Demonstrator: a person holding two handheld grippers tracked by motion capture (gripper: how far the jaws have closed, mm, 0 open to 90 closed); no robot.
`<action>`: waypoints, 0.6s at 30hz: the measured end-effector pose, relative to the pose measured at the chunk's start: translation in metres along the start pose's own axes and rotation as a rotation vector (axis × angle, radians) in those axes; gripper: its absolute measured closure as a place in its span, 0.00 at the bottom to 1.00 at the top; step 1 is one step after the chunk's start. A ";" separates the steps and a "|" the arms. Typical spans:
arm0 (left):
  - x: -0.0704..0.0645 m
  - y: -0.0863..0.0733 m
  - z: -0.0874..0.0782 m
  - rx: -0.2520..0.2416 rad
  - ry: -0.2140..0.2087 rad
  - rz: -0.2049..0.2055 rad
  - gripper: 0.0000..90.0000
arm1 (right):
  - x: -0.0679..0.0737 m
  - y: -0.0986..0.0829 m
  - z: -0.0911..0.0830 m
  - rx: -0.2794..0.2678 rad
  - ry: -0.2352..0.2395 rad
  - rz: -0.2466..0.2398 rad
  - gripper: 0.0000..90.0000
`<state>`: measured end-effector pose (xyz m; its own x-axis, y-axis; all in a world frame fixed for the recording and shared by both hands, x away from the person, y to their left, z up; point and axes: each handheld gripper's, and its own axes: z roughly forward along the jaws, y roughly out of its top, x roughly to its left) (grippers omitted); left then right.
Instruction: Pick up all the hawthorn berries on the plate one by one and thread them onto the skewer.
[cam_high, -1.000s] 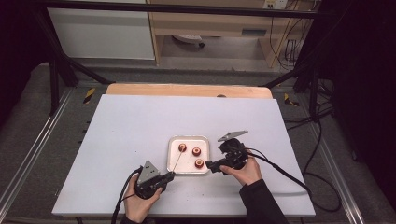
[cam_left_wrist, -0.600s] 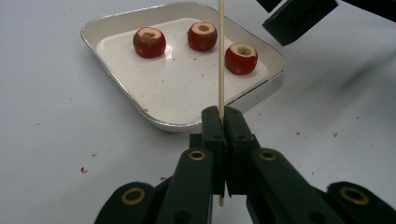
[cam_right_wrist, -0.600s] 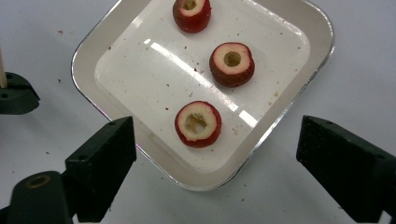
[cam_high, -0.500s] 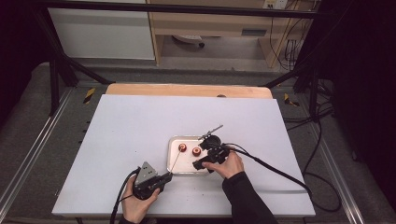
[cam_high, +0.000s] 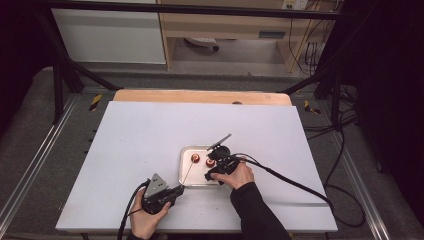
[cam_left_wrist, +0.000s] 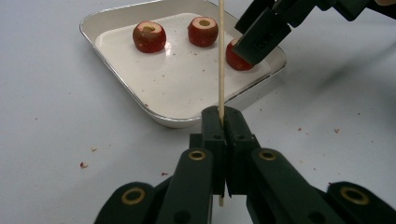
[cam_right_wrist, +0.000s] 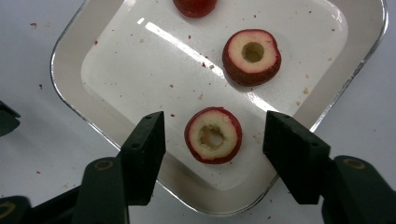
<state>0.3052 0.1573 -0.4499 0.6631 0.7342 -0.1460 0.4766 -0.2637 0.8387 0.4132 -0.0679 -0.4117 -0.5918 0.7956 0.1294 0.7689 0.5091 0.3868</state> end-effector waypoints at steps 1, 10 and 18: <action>0.000 0.000 0.000 0.001 -0.001 -0.001 0.99 | 0.000 0.000 0.000 0.004 -0.001 0.011 0.47; -0.001 -0.001 0.001 0.008 -0.008 0.000 0.99 | 0.001 0.000 0.006 0.017 0.009 0.051 0.56; 0.000 -0.002 0.001 0.008 -0.008 -0.002 0.99 | 0.000 0.001 0.008 0.028 0.011 0.069 0.64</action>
<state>0.3049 0.1569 -0.4518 0.6666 0.7299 -0.1514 0.4825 -0.2676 0.8340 0.4165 -0.0648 -0.4187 -0.5393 0.8258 0.1649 0.8145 0.4617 0.3512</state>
